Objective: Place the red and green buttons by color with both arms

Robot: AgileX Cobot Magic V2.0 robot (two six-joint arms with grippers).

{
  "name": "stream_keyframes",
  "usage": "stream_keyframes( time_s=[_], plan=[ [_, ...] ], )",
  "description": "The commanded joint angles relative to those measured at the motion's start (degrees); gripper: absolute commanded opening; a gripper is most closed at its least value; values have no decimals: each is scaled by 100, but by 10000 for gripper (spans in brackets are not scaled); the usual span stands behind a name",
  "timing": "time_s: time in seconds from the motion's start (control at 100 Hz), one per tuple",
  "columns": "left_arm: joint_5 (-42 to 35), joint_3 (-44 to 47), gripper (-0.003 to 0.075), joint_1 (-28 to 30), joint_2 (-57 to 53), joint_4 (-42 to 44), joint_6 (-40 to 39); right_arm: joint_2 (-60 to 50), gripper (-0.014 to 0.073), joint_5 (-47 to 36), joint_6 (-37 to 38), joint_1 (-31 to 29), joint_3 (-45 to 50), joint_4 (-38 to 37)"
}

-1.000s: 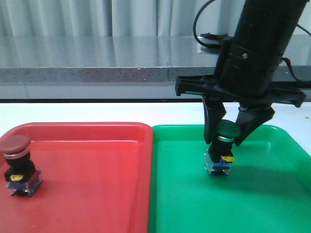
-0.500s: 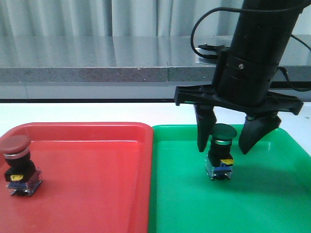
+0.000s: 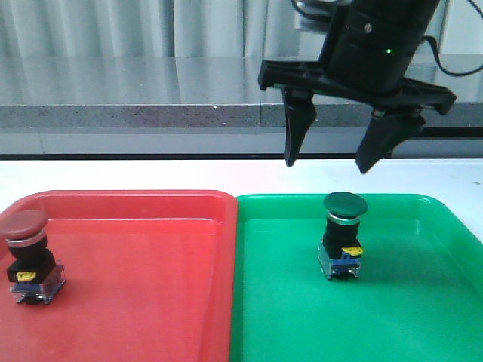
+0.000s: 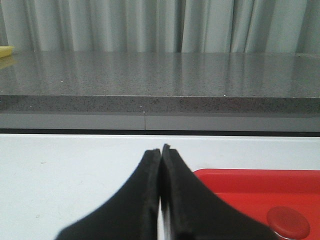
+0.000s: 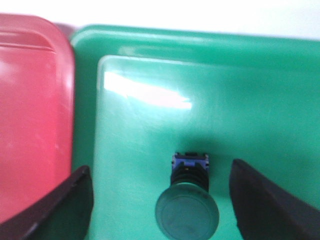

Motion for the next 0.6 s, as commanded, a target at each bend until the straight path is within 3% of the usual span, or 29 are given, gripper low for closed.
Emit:
stream_keyframes(
  time_s=[0.0,0.33,0.59],
  plan=[
    [-499,66,-20,5,-185,-53,-51,-407,475,39,-140,-60,-296,-108],
    [-499,66,-20,5,-185,-53,-51,-841,-57,342,-140,-424,-295,-696],
    [-499,66,-20,5,-185,-53,-51,-1436,-59,341,-134,-513,-20,-1222]
  ],
)
